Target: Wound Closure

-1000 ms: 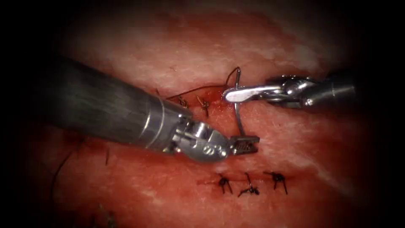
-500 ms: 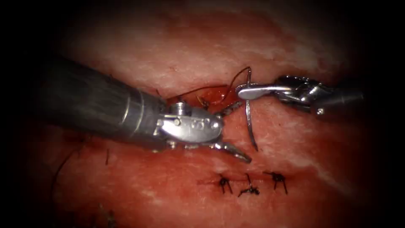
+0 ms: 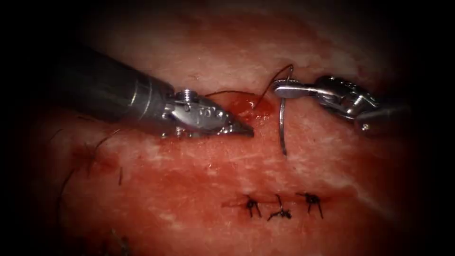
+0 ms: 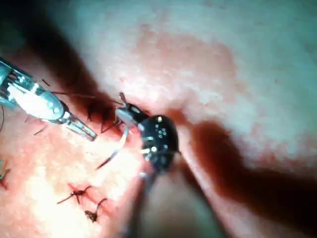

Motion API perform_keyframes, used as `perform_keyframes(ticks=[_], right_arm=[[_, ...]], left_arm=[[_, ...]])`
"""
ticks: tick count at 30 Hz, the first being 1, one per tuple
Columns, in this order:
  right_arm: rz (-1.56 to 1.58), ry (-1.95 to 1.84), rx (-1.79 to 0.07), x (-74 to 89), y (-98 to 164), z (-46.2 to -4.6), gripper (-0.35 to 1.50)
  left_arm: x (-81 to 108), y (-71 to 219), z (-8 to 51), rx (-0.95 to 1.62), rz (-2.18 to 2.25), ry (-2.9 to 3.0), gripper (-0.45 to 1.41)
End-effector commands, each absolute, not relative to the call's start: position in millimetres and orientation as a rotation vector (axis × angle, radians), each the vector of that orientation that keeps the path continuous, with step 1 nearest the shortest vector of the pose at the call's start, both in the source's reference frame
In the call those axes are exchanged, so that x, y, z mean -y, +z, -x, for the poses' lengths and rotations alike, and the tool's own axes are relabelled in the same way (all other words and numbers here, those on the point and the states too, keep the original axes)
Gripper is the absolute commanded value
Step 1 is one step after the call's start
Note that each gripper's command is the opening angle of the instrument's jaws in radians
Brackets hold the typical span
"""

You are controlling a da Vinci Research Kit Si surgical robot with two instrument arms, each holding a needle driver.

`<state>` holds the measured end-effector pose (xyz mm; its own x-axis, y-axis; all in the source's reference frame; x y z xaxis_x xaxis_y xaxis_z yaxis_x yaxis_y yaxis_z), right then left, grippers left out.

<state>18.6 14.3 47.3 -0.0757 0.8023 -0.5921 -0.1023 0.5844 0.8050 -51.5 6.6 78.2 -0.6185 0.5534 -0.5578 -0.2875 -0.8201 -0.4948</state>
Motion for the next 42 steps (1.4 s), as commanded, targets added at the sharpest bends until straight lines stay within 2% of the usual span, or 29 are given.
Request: perform_keyframes(ticks=[1, 20, 42], right_arm=[[-0.628, 0.832, -1.468, -13.6, 47.6, -19.4, -0.35], [-0.522, 0.746, -1.497, -13.3, 48.0, -20.9, -0.35], [-0.414, 0.673, -1.51, -13.7, 48.5, -22.1, -0.35]], left_arm=[[-6.1, 80.3, 52.1, 0.488, 0.99, 2.408, -0.45], [-8.3, 86.7, 52.2, 0.369, 0.948, 2.364, -0.45], [-9.6, 91.6, 51.3, 0.346, 0.891, 2.353, -0.45]])
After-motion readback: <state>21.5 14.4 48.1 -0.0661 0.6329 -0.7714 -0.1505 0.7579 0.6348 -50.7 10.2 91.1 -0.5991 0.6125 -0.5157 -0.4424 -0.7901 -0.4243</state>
